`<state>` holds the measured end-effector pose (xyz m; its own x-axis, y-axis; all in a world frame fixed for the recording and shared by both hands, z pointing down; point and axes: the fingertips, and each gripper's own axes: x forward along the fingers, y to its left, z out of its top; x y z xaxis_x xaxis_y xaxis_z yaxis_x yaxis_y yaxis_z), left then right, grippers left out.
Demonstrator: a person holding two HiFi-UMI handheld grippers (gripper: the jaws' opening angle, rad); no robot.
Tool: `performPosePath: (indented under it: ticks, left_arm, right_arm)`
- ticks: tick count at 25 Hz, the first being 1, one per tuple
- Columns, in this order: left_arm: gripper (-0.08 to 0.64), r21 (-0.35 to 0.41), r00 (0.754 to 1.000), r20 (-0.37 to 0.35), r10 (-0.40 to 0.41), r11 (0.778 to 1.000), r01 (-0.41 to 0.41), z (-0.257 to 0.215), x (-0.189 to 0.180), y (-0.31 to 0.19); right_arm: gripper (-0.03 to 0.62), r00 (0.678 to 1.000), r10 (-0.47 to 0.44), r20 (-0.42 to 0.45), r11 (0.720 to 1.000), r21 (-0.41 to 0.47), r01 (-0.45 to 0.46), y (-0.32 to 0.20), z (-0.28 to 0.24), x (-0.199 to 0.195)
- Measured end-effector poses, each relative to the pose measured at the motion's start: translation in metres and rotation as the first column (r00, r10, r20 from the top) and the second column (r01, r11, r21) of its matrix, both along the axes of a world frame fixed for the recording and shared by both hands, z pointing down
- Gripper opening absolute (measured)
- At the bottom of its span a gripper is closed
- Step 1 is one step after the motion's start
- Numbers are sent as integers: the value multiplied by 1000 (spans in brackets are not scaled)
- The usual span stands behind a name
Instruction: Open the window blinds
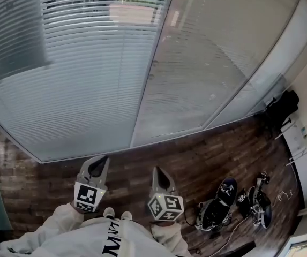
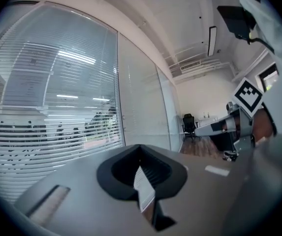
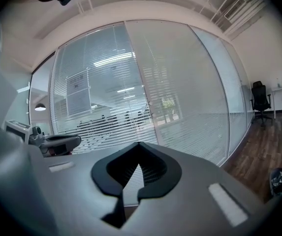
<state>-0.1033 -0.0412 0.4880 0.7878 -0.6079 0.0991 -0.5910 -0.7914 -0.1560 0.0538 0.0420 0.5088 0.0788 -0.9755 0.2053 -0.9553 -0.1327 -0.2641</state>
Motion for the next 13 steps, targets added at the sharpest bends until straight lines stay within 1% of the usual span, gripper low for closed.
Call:
performPosePath:
  ticks: [4, 13]
  left_arm:
    - [0, 12, 1000, -6, -3, 1000, 3, -4, 11, 4]
    - [0, 10, 1000, 3, -8, 1000, 8, -2, 23, 10]
  right_arm:
    - [0, 1000, 13, 19, 1000, 10, -13, 5, 0, 15]
    - [0, 999, 12, 38, 1000, -4, -12, 9, 8, 30]
